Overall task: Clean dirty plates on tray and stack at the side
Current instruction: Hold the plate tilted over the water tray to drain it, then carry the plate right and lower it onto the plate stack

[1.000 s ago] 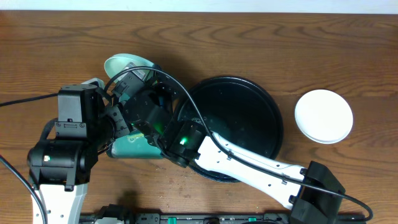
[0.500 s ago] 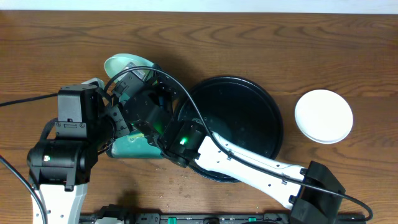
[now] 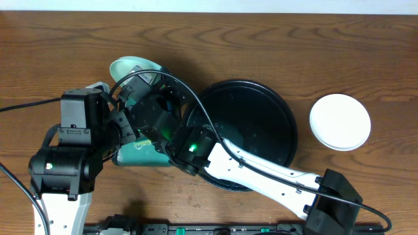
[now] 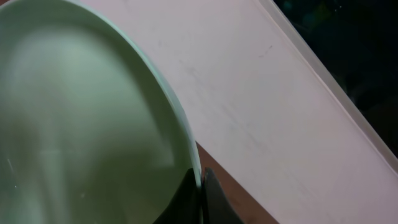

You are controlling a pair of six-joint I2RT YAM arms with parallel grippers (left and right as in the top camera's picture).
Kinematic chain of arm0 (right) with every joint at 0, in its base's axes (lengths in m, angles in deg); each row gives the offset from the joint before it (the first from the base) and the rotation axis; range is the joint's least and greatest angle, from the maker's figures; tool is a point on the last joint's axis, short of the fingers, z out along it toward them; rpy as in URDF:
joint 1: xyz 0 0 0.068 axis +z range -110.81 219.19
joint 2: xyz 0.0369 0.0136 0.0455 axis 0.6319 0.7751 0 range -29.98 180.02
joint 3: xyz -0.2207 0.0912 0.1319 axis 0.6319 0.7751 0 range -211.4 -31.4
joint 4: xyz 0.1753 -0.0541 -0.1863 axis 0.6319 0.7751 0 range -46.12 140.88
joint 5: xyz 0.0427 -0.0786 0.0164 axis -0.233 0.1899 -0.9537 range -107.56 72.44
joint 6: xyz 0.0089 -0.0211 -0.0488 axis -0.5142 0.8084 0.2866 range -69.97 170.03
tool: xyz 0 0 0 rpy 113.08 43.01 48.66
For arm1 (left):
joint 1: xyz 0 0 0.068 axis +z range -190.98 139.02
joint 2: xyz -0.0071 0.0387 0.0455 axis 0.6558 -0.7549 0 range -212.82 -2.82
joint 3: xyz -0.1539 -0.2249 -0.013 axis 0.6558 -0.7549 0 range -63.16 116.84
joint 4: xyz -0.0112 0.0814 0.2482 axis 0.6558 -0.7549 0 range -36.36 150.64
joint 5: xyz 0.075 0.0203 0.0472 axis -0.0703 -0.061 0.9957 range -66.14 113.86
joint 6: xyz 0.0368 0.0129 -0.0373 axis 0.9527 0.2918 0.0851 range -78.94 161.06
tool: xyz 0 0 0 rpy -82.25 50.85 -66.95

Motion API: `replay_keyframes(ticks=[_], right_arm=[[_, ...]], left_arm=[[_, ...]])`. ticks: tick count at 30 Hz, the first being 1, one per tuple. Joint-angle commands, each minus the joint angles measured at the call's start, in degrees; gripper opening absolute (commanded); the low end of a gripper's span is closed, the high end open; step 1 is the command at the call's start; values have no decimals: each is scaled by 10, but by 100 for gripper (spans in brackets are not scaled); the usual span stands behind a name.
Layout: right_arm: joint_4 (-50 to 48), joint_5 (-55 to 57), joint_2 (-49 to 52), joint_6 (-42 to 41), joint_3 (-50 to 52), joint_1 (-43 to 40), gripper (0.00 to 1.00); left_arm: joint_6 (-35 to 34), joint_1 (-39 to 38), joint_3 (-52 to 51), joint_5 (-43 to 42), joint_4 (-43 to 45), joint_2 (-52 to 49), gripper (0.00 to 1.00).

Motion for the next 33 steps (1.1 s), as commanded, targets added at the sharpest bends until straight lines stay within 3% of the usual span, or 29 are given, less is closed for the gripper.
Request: replay_keyframes(ticks=[1,8,11,14,17,20,22,24,26,29,33], right_arm=[[-4,12,-14,2,-6,3,1],[-5,12,-14,13,-6,1,1],[-2,5,-14,-26,-6,-2,1],[-4,11,-14,32,-6,0,1],[-18,19,-14,-23,-6,-7,1],[-7,14,-14,-2,-6,-7,1],[0,32,-14,-69,-6,-22,1],[43,36,-14,-213,-6,-45,1],[114,-36,-14,-354,-6,-72,1],[185,-255,-14,-489,-6,-122,1],[192,-613,-24,-509,-6,-206,1]], left_arm=[[3,2,9,-1,-2,-1,80],[3,2,9,-1,-2,-1,80],[3,2,9,-1,-2,-1,80],[3,2,9,-1,-2,-1,80],[3,2,9,-1,-2,-1,80],[3,2,9,-1,-2,-1,80],[3,2,9,-1,-2,-1,80],[3,2,9,-1,-2,-1,80],[3,2,9,-1,-2,-1,80],[3,2,9,-1,-2,-1,80],[3,2,9,-1,-2,-1,80]])
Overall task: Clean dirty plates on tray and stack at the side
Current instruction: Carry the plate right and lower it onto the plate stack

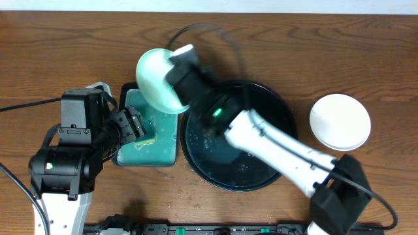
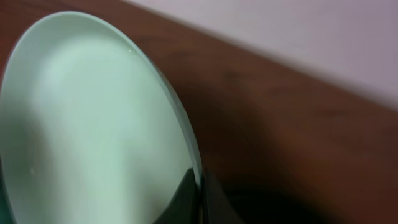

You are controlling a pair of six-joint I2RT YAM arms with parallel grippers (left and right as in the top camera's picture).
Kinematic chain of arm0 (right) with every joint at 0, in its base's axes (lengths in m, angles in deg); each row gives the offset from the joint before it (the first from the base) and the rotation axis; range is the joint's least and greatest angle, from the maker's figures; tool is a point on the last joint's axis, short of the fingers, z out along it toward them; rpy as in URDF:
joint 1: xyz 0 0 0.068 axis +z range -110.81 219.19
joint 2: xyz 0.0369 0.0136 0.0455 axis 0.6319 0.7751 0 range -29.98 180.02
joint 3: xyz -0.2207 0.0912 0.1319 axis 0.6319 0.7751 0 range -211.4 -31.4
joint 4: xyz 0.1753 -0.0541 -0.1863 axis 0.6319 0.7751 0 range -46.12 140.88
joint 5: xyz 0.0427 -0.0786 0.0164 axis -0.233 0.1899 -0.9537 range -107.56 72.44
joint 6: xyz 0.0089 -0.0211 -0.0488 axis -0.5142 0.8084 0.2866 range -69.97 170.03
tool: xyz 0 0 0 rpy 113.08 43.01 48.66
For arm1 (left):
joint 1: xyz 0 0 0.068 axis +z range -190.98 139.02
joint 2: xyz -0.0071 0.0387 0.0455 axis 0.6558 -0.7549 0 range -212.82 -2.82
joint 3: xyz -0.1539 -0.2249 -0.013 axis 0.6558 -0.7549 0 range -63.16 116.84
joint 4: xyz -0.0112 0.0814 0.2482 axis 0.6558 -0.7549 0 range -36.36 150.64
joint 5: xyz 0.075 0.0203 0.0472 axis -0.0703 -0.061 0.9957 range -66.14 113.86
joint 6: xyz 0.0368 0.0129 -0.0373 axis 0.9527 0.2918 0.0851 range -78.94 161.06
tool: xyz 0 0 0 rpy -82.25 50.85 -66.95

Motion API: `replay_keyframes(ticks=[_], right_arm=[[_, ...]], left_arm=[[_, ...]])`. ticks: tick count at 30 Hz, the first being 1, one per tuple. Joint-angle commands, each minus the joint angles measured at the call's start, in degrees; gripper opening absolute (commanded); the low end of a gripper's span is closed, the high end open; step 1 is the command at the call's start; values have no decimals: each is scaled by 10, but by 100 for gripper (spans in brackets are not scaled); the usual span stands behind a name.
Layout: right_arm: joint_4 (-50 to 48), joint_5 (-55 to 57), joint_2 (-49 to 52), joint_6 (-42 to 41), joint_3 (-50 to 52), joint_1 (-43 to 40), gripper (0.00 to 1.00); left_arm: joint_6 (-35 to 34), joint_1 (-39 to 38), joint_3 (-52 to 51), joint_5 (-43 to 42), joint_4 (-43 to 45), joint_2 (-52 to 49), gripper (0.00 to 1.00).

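Note:
My right gripper (image 2: 200,179) is shut on the rim of a pale green plate (image 2: 93,124), which it holds tilted on edge. Overhead, that plate (image 1: 154,79) hangs in the right gripper (image 1: 176,77) above the table, just beyond the upper left rim of the round black tray (image 1: 261,98). A white plate (image 1: 339,122) lies on the table to the right of the tray. My left gripper (image 1: 132,126) rests at the left edge of a teal pad (image 1: 160,140), beside a small yellow-green piece (image 1: 146,140). How its jaws stand does not show.
The right arm (image 1: 274,140) stretches diagonally across the black tray from the lower right. The left arm's black body (image 1: 72,143) fills the lower left. Brown wooden table (image 1: 59,52) surrounds everything, with a pale wall edge along the far side.
My right gripper has moved up and to the right with the green plate, from over the teal pad to beside the tray's upper left rim. The teal pad now shows uncovered. The left arm has not moved.

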Motion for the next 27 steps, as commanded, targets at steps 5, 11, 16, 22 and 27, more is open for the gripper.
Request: replay_keyframes(ticks=[5,11,16,22,27], right_arm=[[79,-442,-75,-113,-4,-170,1],[276,-383,-143,-152,-4,-366,1],[419,-258,-137,-152,5,-545,1],[441,-242,-117,-152,90,-707,1],[374,-259,-117,-147,213,-779,1]], left_arm=[[3,2,9,-1,-2,-1,80],[3,2,9,-1,-2,-1,80],[3,2,9,-1,-2,-1,80],[3,2,9,-1,-2,-1,80],[3,2,9,-1,-2,-1,80]])
